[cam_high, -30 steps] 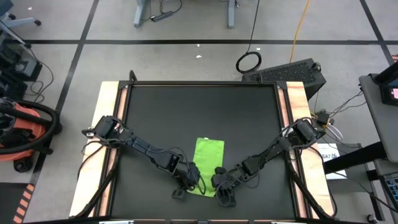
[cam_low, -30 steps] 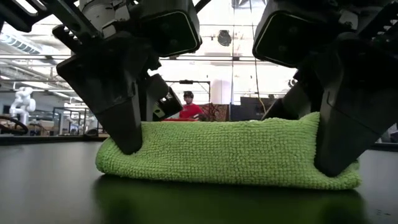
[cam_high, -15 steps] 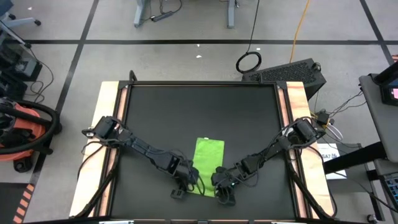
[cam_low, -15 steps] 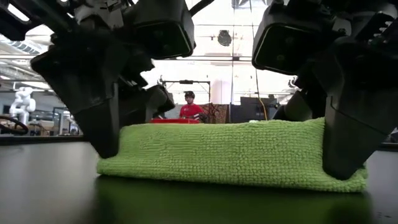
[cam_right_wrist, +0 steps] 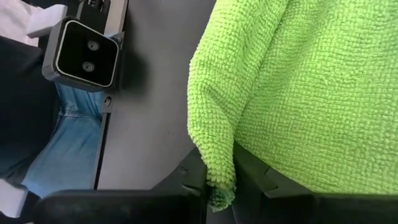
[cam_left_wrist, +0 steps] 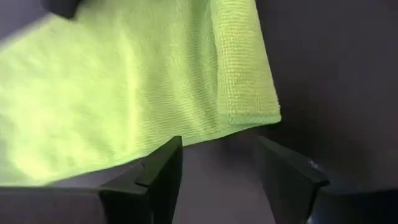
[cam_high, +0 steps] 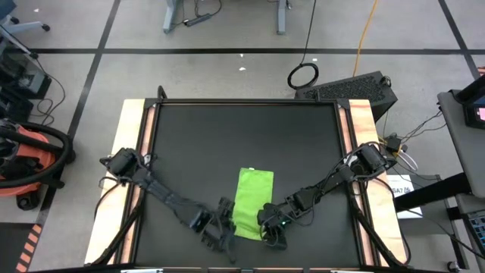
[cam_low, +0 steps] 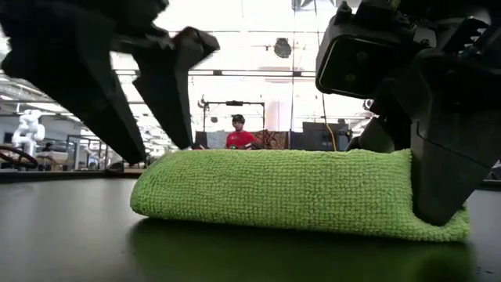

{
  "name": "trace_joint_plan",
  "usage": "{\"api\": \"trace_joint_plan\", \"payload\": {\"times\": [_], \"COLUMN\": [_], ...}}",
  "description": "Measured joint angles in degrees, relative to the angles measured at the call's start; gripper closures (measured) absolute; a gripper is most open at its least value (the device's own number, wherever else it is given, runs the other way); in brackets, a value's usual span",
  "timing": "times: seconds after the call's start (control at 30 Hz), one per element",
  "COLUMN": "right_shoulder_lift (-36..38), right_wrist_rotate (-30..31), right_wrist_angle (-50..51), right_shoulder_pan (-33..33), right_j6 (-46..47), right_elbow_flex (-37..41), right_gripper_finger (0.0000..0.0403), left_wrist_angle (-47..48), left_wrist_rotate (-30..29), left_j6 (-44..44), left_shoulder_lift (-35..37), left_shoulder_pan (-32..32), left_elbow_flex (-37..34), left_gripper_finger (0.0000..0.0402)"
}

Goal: Roll towel into tight, uniform cylinder
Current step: Roll the green towel

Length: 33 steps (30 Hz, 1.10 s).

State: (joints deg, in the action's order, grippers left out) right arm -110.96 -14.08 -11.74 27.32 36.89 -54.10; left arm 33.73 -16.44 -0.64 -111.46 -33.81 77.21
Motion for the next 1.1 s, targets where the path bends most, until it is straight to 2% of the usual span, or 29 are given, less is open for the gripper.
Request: {"api": "trace_joint_plan", "payload": {"times": [0.1,0.3,0.57,0.67,0.83,0.97,1.1], "right_shoulder_lift": [0.0,0.0,0.0,0.0,0.0,-0.1,-0.1], "right_wrist_rotate": [-0.2,-0.2,0.1,0.2,0.2,0.2,-1.0], "right_wrist_angle": [-0.1,-0.3,-1.0,-1.4,-1.6,-2.3,-4.2], "right_shoulder_pan": [-0.3,-0.6,-0.6,-0.6,-0.6,-0.6,-0.7], "right_j6": [0.2,0.1,0.1,0.1,0.4,0.4,0.4], "right_elbow_flex": [0.0,0.0,0.0,0.0,0.0,0.0,0.0], "right_gripper_finger": [0.0362,0.0362,0.0362,0.0362,0.0362,0.0362,0.0362], "left_wrist_angle": [-1.2,-10.4,-14.9,-16.3,-16.8,-16.5,-15.7], "left_wrist_rotate": [-6.6,-13.5,-15.2,-18.6,-20.6,-22.3,-22.6], "left_j6": [2.9,6.1,5.6,5.5,4.1,2.4,2.4], "left_shoulder_lift": [0.0,-0.6,-6.2,-8.1,-9.7,-10.0,-10.1], "left_shoulder_pan": [-3.3,-7.7,-8.7,-8.8,-8.5,-7.6,-6.1], "left_elbow_flex": [-0.3,-2.3,-2.4,-2.4,-2.2,-2.2,-2.3], "left_gripper_finger": [0.0198,0.0198,0.0198,0.0198,0.0201,0.023,0.0288]}}
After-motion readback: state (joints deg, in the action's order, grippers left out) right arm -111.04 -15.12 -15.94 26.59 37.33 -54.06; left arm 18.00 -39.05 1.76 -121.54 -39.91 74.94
